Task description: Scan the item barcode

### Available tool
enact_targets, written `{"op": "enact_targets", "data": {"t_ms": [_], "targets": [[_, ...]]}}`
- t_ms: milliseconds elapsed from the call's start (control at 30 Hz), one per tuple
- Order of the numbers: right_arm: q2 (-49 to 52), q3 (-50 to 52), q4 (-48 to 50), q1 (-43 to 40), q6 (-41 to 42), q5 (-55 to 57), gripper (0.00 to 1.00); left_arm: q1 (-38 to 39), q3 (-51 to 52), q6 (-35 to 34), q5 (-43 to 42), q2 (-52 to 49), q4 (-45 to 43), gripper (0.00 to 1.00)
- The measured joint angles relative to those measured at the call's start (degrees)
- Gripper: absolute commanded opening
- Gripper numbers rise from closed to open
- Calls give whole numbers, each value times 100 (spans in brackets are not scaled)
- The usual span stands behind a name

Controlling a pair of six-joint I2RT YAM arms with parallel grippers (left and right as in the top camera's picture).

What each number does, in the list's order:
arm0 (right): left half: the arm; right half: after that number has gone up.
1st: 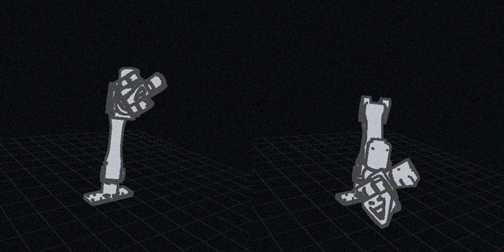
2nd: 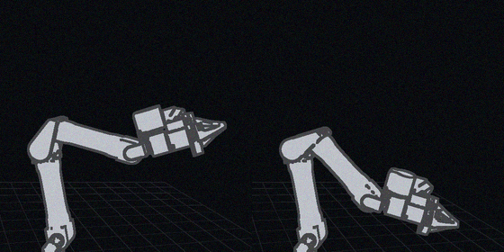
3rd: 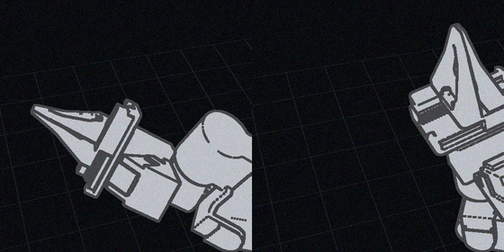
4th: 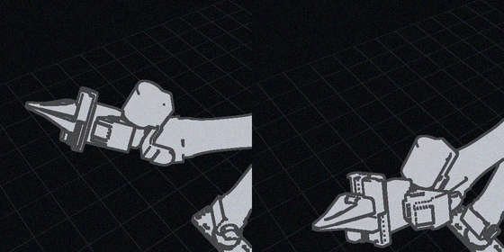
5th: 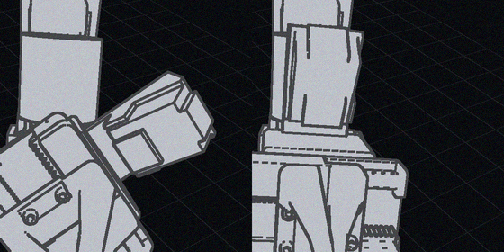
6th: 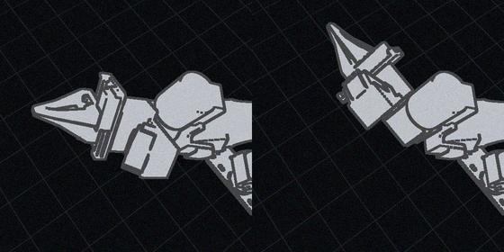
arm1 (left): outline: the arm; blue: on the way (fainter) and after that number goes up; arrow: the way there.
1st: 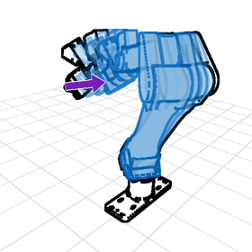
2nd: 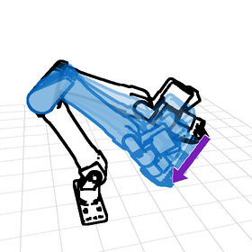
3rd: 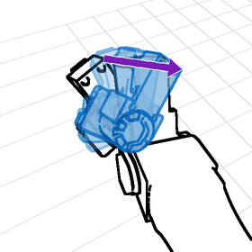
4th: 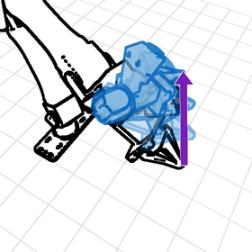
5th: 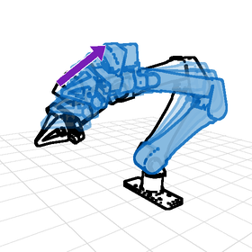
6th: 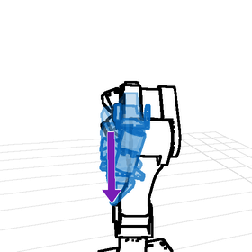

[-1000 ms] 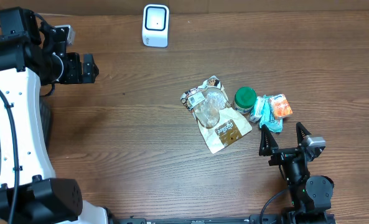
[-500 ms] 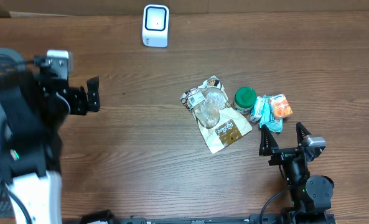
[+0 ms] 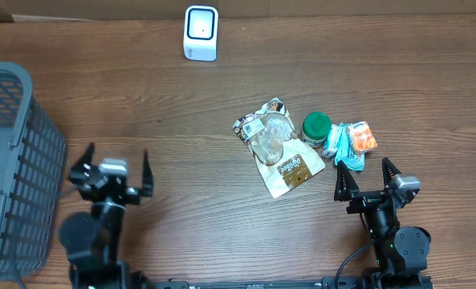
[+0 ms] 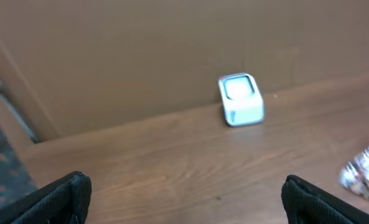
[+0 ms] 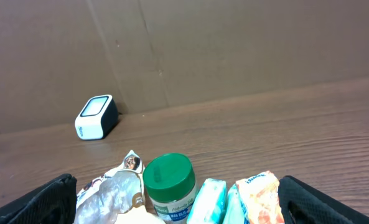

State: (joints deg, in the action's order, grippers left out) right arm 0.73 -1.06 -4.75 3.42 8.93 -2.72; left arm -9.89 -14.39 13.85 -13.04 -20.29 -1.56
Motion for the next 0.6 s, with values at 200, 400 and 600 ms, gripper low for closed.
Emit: {"op": "enact_targets", "data": {"t_ms": [200,400,600], "targets": [[0,0,0,0,-2,0,100,413,796,437,92,1078,-107,100],[0,0,-4,-2,-2,2,100,457,1266,566,216,1727,107,100],[0,0,-2,-2,-2,2,100,457,1386,586,280,1932,498,100]]}}
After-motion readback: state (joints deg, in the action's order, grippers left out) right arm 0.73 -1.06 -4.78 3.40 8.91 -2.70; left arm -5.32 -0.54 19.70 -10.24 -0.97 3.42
